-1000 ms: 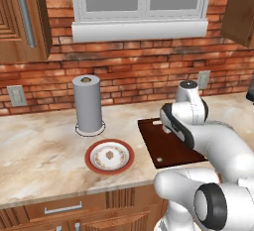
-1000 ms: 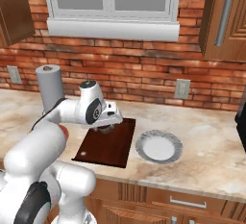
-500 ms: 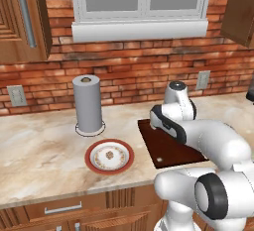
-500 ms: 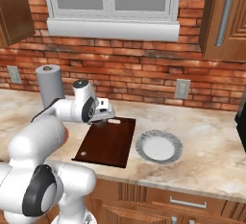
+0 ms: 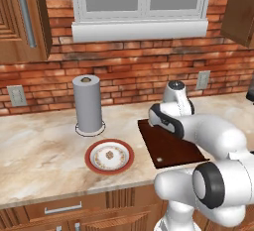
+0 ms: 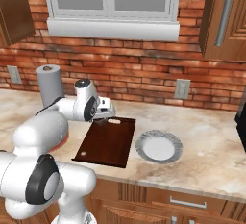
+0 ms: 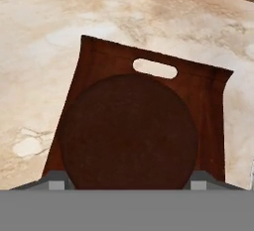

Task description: Move the dessert items from the plates to the tray.

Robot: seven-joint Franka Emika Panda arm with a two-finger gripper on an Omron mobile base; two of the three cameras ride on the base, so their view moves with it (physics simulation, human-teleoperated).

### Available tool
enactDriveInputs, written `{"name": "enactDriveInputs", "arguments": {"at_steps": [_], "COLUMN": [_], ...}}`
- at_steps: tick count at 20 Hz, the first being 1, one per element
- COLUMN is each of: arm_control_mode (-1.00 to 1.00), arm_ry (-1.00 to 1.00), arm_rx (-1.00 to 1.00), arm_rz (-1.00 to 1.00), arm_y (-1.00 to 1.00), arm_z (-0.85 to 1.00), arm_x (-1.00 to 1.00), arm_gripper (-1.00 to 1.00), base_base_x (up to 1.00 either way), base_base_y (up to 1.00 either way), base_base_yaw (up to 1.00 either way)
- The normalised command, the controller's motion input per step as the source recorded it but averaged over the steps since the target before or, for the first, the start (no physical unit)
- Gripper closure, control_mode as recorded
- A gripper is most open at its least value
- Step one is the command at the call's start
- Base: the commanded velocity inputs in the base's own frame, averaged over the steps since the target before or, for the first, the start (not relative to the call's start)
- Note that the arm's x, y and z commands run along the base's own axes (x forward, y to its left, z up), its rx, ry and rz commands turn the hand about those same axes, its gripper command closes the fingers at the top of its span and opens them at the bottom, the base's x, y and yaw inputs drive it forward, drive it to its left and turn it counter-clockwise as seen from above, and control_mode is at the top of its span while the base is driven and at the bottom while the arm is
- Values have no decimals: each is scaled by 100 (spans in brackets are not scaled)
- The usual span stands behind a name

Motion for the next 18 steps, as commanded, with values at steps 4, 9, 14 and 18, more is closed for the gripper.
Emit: {"name": "enactDriveInputs", "arguments": {"at_steps": [4,9,14,18], "arm_control_mode": [-100,-100,-100,-100], "arm_ry": [7,0,0,0], "arm_rx": [0,6,5,4], "arm_rz": [-10,-15,-11,-6], "arm_y": [-20,-33,-15,-4], "arm_z": [-4,-27,-43,-45], "arm_x": [0,0,1,9], "arm_gripper": [100,100,100,100], "base_base_x": [0,0,0,0], "base_base_y": [0,0,0,0], "base_base_yaw": [0,0,0,0]}}
